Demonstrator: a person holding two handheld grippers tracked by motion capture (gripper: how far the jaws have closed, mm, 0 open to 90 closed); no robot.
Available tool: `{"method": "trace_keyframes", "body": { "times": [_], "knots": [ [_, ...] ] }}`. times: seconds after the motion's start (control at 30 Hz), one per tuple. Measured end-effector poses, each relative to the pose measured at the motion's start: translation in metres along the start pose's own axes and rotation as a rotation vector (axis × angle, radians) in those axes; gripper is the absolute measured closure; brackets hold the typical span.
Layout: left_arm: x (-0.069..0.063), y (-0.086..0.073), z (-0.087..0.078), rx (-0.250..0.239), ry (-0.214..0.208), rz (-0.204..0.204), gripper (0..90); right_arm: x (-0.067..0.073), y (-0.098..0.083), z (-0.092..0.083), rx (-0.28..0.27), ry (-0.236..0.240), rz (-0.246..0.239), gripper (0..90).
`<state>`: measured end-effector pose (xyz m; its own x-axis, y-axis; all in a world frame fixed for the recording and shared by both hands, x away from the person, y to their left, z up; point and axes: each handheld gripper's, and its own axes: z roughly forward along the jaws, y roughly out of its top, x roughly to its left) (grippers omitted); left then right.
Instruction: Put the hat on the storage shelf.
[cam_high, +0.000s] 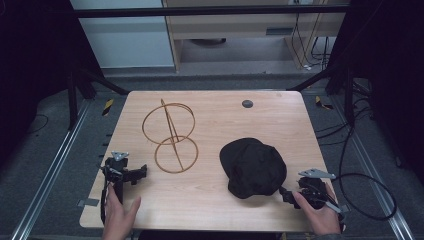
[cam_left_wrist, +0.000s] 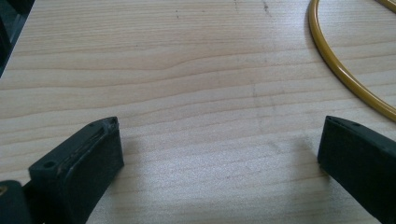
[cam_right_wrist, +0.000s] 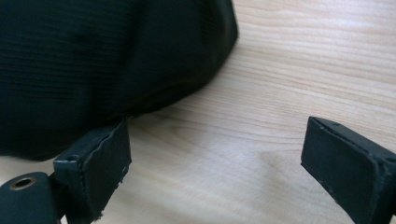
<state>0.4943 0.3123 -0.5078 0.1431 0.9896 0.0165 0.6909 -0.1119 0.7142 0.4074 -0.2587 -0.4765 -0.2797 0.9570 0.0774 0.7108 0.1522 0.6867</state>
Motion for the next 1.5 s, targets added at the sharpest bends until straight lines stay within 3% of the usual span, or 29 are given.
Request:
{"method": "trace_keyframes", "body": {
  "times": [0.3,0.53,0.67,0.8,0.9,1.03,1.27,1.5],
  "knots": [
    [0.0,0.0,0.0,0.002,0.003,-0.001,0.0,0.007,0.011,-0.031,0.007,0.053,-0.01,8.6],
    [0.0,0.0,0.0,0.001,0.002,-0.003,0.0,0.023,0.034,-0.046,-0.017,0.055,-0.084,6.9],
    [0.0,0.0,0.0,0.001,0.002,-0.002,0.0,0.038,0.051,-0.051,-0.023,0.091,-0.128,6.1],
    [-0.001,0.0,0.0,0.001,0.008,-0.008,0.0,0.052,0.068,-0.047,-0.022,0.136,-0.163,6.6],
    [-0.002,0.0,0.0,0.001,0.013,-0.014,0.0,0.066,0.082,-0.038,-0.018,0.123,-0.2,6.4],
    [-0.002,-0.001,-0.001,0.0,0.016,-0.018,0.0,0.075,0.091,-0.021,0.014,0.087,-0.214,6.5],
    [-0.003,-0.001,-0.001,0.0,0.018,-0.019,0.0,0.078,0.096,-0.002,0.051,0.087,-0.214,4.7],
    [-0.003,-0.001,-0.001,0.001,0.019,-0.02,0.0,0.071,0.094,0.011,0.078,0.109,-0.194,8.4]
  ]
}}
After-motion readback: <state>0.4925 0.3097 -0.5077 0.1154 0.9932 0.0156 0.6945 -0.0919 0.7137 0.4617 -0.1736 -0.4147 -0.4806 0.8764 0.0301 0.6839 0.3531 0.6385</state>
